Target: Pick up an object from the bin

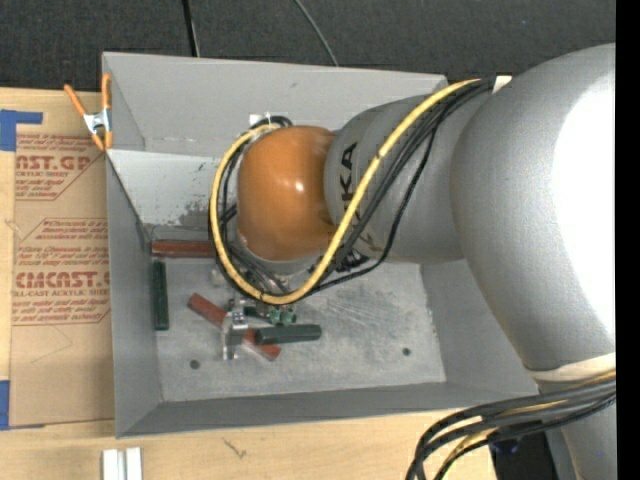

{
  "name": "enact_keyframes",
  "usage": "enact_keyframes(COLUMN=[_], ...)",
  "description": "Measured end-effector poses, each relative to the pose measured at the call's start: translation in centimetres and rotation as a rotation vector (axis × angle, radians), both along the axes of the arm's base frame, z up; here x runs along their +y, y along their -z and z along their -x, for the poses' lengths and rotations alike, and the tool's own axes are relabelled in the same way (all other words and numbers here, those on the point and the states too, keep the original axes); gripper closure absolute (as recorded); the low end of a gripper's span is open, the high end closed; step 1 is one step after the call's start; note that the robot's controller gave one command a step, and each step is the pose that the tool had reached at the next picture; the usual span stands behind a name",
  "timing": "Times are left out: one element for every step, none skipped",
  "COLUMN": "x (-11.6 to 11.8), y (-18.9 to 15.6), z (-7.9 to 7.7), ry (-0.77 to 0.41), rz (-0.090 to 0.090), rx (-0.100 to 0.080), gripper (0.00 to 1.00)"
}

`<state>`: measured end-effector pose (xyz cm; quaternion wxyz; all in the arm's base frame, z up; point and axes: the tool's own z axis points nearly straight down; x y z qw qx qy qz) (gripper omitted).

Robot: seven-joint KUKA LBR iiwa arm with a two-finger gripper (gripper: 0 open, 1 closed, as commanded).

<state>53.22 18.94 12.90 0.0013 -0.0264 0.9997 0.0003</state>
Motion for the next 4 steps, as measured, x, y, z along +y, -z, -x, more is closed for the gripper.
enact_keyframes(x=[-2.0, -2.0, 0.4, 0.4], y=[5.3, 5.3, -13.1, -13.0], z=[-0.1, -0.1, -1.2, -1.2], ry=[0.145, 0.146, 0.135, 0.136], rz=[-0.008, -0.008, -0.004, -0.004], rx=[-0.017, -0.017, -0.006, -0.006], gripper=[1.00, 1.00, 1.00, 1.00])
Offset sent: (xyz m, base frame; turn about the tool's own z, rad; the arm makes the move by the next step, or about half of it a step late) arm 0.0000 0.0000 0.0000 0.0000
